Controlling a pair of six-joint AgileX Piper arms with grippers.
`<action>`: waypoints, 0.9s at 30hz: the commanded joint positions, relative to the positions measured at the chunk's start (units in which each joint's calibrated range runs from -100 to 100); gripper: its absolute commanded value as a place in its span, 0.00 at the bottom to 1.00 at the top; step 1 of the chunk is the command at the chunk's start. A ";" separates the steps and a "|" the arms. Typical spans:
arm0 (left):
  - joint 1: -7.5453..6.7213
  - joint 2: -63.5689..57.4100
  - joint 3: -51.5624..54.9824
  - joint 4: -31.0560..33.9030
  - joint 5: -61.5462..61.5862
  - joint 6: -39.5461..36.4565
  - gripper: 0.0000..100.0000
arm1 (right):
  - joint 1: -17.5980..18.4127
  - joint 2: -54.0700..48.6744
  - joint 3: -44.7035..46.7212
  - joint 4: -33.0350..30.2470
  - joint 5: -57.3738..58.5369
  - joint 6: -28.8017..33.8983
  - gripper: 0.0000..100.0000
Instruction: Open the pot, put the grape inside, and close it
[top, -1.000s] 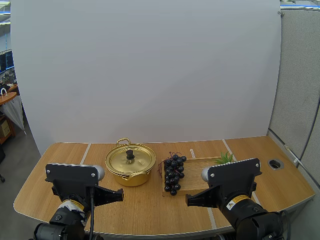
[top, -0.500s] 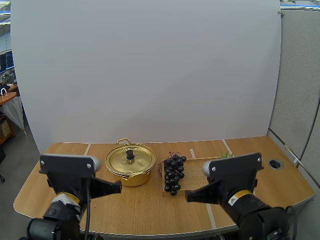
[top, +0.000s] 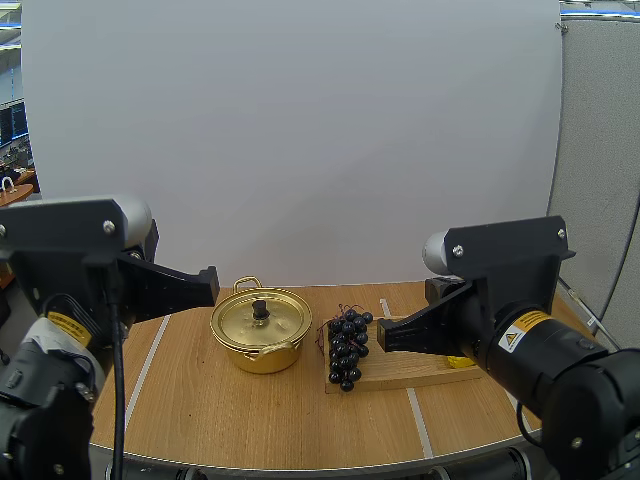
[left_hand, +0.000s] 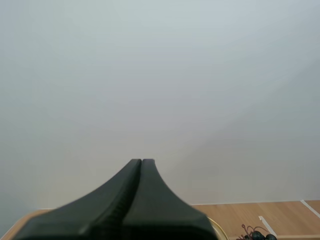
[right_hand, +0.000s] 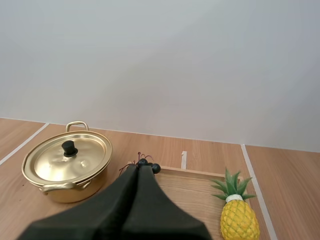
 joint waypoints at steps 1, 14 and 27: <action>-0.19 -0.08 -2.58 -1.27 6.01 0.91 0.00 | -0.21 0.94 -3.03 -0.50 7.41 -0.08 0.00; -0.19 22.85 -2.58 -1.69 6.92 4.97 0.00 | -0.21 23.74 -9.91 -2.90 7.52 2.35 0.00; -0.19 34.43 -2.58 -2.37 6.28 5.04 0.33 | -0.21 35.14 -11.01 -2.90 4.69 2.35 0.08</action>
